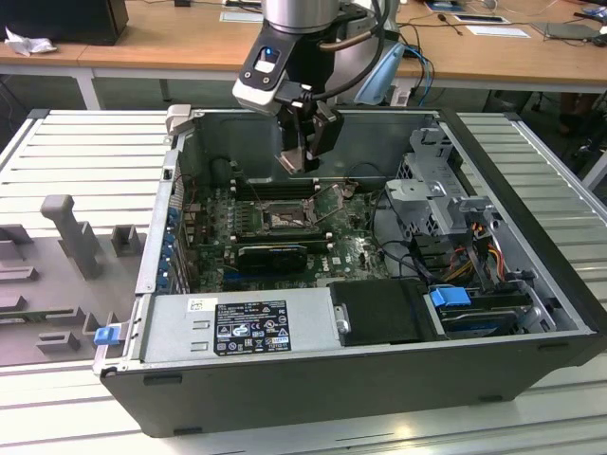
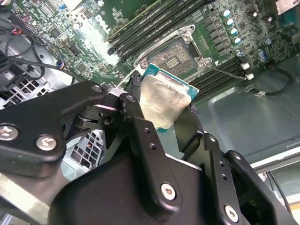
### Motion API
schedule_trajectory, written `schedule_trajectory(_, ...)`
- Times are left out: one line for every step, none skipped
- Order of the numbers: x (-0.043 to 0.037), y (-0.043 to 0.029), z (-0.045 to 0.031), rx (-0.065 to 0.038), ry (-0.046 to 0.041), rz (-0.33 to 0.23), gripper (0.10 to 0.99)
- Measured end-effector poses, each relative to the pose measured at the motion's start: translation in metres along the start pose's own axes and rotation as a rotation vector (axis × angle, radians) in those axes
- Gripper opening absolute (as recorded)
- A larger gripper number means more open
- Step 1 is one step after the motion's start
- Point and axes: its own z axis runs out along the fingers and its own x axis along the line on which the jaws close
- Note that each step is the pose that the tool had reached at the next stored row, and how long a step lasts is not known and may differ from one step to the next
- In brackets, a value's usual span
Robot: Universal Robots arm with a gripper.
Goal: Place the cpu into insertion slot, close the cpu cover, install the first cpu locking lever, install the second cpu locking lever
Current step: 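Place the cpu into insertion slot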
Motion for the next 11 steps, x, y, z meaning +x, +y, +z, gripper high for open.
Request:
schedule_trajectory(0.0000,-0.0001,0.0006,0.000,0.0000,0.000,0.529)
schedule_trajectory(0.0000,-0.0001,0.0012,0.000,0.0000,0.000,0.529)
schedule_trajectory(0.0000,-0.0001,0.0016,0.000,-0.0001,0.000,0.529)
schedule_trajectory(0.0000,-0.0003,0.0027,0.000,-0.0001,0.001,0.529)
schedule_trajectory(-0.0001,-0.0003,0.0033,0.000,-0.0001,0.001,0.529)
schedule_trajectory(-0.0001,-0.0003,0.0036,0.000,-0.0002,0.001,0.529)
schedule_trajectory(-0.0001,-0.0004,0.0044,0.000,-0.0003,0.001,0.529)
schedule_trajectory(-0.0001,-0.0004,0.0050,0.000,-0.0003,0.002,0.529)
schedule_trajectory(-0.0001,-0.0005,0.0054,0.000,-0.0004,0.002,0.529)
schedule_trajectory(-0.0001,-0.0006,0.0062,0.000,-0.0005,0.002,0.529)
schedule_trajectory(-0.0001,-0.0006,0.0068,0.000,-0.0006,0.002,0.529)
